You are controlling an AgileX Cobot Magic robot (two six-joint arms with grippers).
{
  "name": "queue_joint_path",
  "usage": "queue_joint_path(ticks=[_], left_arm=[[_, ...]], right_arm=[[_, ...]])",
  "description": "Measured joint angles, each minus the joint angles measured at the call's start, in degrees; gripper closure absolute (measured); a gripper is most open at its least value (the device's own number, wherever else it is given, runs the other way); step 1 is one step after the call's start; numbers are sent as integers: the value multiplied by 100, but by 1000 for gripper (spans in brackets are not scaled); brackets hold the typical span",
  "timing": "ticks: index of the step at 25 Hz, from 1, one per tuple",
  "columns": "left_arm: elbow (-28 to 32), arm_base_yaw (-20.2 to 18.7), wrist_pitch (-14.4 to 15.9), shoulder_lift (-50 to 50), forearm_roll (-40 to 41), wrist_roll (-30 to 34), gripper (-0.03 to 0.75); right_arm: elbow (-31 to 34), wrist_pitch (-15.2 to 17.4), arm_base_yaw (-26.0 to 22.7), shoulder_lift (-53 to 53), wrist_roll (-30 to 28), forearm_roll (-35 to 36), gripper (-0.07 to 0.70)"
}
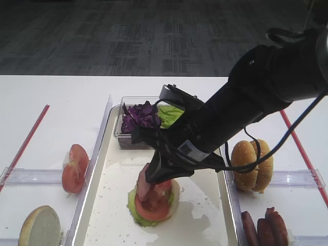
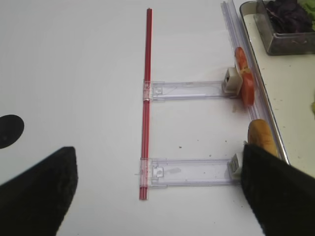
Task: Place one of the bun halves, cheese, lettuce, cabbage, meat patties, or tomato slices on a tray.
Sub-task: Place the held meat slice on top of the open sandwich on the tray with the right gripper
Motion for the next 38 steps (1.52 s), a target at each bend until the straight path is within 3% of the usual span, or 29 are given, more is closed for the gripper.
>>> queue_joint_path(ticks=[13,22,31,38], left_arm=[[0,0,0,0,0,0,97],[0,0,0,0,0,0,97],[0,0,0,0,0,0,97],[0,0,0,0,0,0,97]], right_arm=[[0,-25,0,0,36,0,510],[0,-33,0,0,81,0,260],[0,-33,0,0,120,0,70],[0,-33,0,0,393,-294,-6]])
